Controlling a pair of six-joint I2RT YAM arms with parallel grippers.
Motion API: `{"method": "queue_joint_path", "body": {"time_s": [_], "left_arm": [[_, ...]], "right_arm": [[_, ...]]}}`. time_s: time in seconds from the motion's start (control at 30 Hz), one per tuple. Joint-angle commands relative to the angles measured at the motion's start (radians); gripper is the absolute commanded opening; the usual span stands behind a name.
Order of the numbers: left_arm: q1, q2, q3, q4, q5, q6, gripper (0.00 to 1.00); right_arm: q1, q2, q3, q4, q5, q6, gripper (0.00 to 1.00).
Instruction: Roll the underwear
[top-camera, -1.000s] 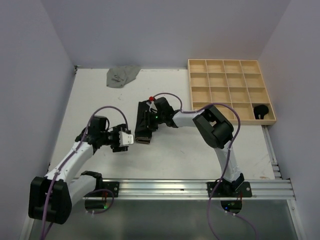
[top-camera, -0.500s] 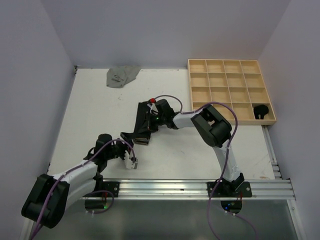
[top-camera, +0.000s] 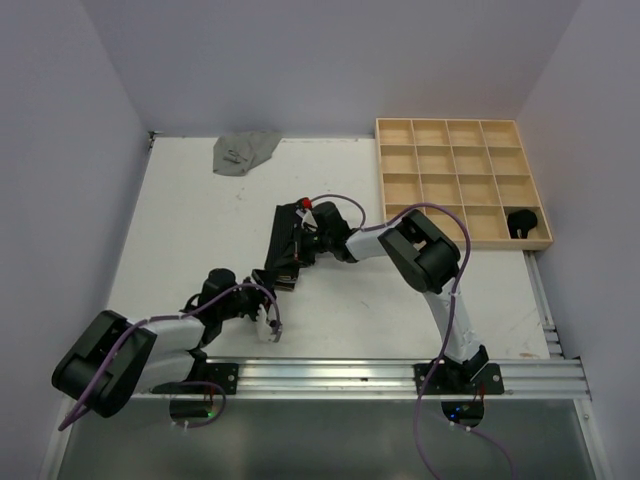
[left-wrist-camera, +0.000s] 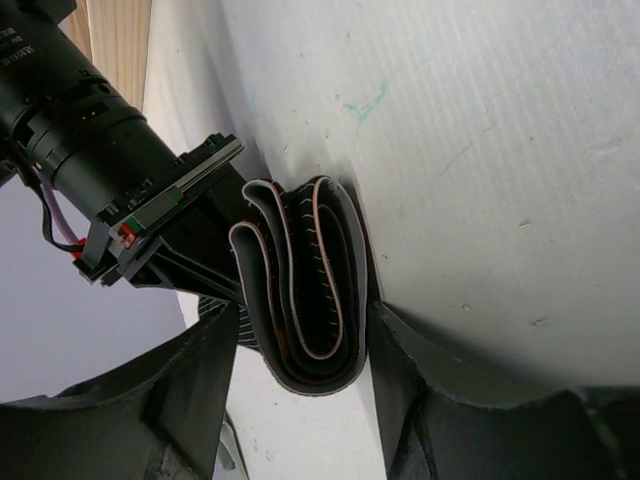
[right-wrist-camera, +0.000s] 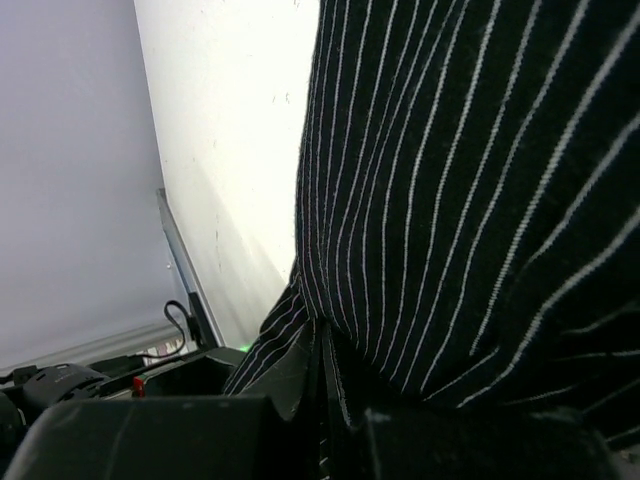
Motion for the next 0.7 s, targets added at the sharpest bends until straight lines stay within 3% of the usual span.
{"method": "queue_joint_path", "body": {"time_s": [0.0, 0.13, 0.23, 0.37, 0.57, 0.67], "left_arm": [[-0.012, 0.012, 0.021, -0.038, 0.013, -0.104, 0.56], [-0.012, 0.001, 0.082, -0.136, 0.002, -0.200, 0.41], [-0.012, 0.006, 0.150, -0.281, -0.004, -0.266, 0.29], [-0.011, 0.026, 0.288, -0.488, 0.014, -0.331, 0.14], [-0.011, 0.059, 0.434, -0.781, 0.079, -0.391, 0.03], [-0.011, 0.107, 0.512, -0.896, 0.097, -0.428, 0.00]], "right_arm": [[0.014, 0.115, -0.076, -0.198, 0.152, -0.045, 0.02], [0.014, 0.085, -0.091, -0.184, 0.155, -0.052, 0.04], [0.014, 0.024, -0.099, -0.182, 0.158, -0.084, 0.13], [0.001, -0.103, -0.076, -0.274, 0.210, -0.182, 0.44], [-0.068, -0.341, -0.042, -0.394, 0.296, -0.348, 0.73], [-0.107, -0.423, -0.061, -0.408, 0.296, -0.414, 0.80]]}}
